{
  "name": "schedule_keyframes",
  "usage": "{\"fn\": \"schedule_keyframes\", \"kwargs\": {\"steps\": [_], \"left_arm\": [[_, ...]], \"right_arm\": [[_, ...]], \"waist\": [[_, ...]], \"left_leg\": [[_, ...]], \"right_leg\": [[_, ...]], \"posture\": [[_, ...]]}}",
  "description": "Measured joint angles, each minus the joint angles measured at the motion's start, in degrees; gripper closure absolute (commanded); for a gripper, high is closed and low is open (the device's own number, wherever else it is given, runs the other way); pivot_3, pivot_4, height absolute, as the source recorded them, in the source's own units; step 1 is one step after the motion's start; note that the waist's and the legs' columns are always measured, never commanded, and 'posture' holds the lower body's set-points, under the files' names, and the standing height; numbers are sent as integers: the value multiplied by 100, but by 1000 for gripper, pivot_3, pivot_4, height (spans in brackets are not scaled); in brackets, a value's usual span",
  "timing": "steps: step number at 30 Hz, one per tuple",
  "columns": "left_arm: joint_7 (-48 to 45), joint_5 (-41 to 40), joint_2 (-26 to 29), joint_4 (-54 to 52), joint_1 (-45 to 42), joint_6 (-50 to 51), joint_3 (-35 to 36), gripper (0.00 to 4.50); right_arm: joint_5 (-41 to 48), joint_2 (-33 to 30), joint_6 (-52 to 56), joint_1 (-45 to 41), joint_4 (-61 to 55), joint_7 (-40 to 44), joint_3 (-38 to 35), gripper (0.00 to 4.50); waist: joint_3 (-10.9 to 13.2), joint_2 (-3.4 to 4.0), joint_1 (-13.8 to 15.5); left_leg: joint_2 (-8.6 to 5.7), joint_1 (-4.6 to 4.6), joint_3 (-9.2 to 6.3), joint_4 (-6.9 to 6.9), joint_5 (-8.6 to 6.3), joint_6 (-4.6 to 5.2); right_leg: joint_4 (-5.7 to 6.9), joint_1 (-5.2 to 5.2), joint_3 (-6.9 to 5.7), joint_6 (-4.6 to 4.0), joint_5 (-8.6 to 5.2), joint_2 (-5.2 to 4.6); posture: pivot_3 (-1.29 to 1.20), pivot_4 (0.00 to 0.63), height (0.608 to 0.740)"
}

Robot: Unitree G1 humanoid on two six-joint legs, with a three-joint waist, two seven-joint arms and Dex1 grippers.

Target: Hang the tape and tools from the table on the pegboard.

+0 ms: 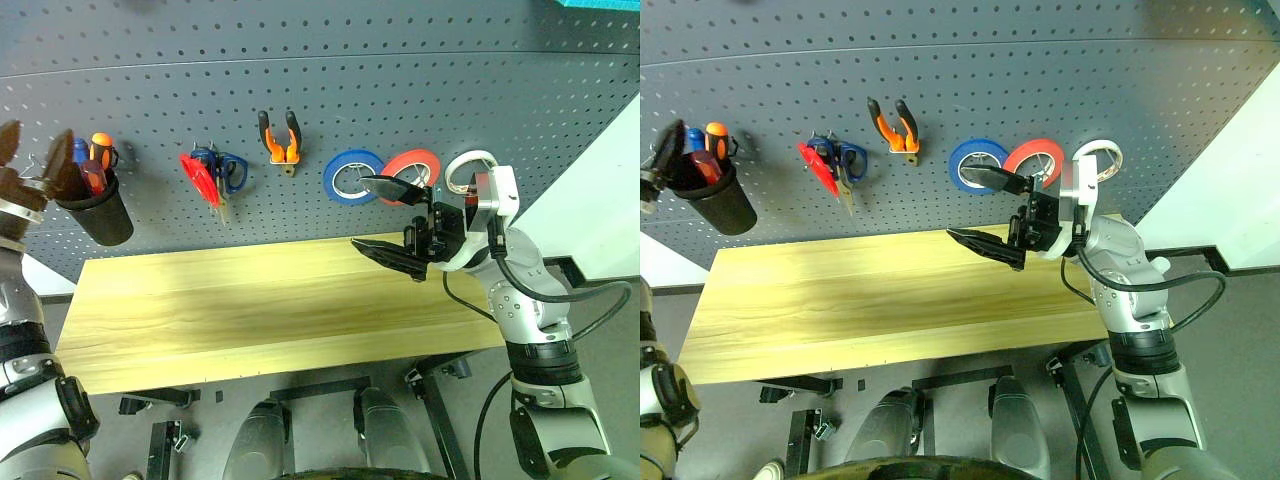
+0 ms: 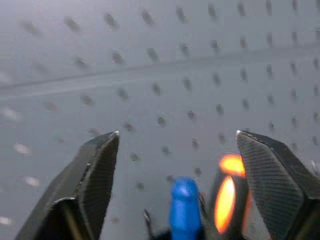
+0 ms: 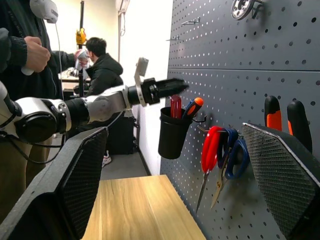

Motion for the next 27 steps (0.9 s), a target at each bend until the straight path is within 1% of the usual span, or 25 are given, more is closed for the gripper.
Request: {"fn": "schedule_keyframes", "kwargs": {"steps": [2, 5, 8, 10, 11, 13, 17, 19, 21, 23, 27], "left_arm": [[-4, -385, 43, -573, 293, 322, 270, 639], [-542, -1264, 70, -2116, 1608, 1167, 648, 639], [-867, -1763, 51, -3140, 2664, 1806, 819, 639], [-1043, -1698, -30, -3854, 3557, 1982, 805, 639], [-1102, -1511, -141, -4116, 3959, 1975, 674, 639], [-1151, -1106, -392, -4341, 4421, 1867, 351, 639], [-999, -222, -1159, -4374, 4744, 1205, -323, 639], [-914, 70, -1591, -4189, 4779, 809, -562, 639], [-868, 475, -2012, -3742, 4910, 255, -862, 639], [-880, 746, -2208, -3364, 5073, -110, -1108, 639], [-858, 1182, -2585, -2467, 5325, -1136, -1341, 639]], "right_arm": [[-8, -16, 5, 11, -45, -5, 11, 0], [-29, -98, 24, 124, -125, -42, -16, 0], [-108, -143, -1, 233, -146, -46, -25, 0], [-323, -253, -120, 446, -135, 11, -1, 0], [-461, -304, -219, 583, -95, 27, 4, 0], [-681, -307, -412, 757, 27, 22, 4, 0], [-1162, -421, -999, 1343, 402, 77, -11, 0], [-1366, -529, -1248, 1694, 766, 103, -56, 0], [-1606, -591, -1625, 2075, 1289, 117, -197, 0], [-1768, -649, -1896, 2305, 1711, 127, -282, 0], [-1971, -667, -2378, 2632, 2327, 52, -511, 0]], "waist": [[0, 0, -44], [-1, 0, -142], [-1, 0, -115], [-5, 6, -98], [-10, 13, -84], [-13, 14, -48], [-32, 1, 21], [-48, 8, 64], [-85, 25, 76], [-92, 25, 56], [-142, 52, 26]], "left_leg": [[0, -1, 0, -1, 0, 0], [1, -1, 7, -4, -2, 2], [9, 5, 5, -4, -2, 2], [9, 10, 7, -3, -2, 2], [8, 12, 8, -2, -2, 2], [8, 13, 8, 1, -2, 2], [8, 28, 8, 9, -2, 2], [6, 29, 9, 10, -2, 2], [6, 27, 10, 9, -4, 5], [6, 27, 12, 8, -6, 8], [7, 26, 15, 7, -10, 14]], "right_leg": [[0, 0, 0, 0, 0, -1], [-1, -3, 7, -1, -1, -3], [4, -3, 6, -4, -3, 6], [0, 5, 6, -22, -13, 7], [-3, 11, 6, -25, -16, 6], [-6, 16, 6, -27, -17, 7], [-18, 41, 6, -17, -24, 7], [-30, 49, 6, -20, -22, 6], [-46, 55, 6, -25, -17, 6], [-51, 56, 6, -25, -17, 6], [-62, 70, 6, -18, -22, 6]], "posture": [[-15, 99, 740], [3, 100, 740], [21, 102, 740], [31, 105, 740], [31, 105, 740], [31, 105, 740], [34, 106, 740], [20, 106, 740], [12, 105, 740], [-4, 105, 740], [-13, 101, 740]]}}
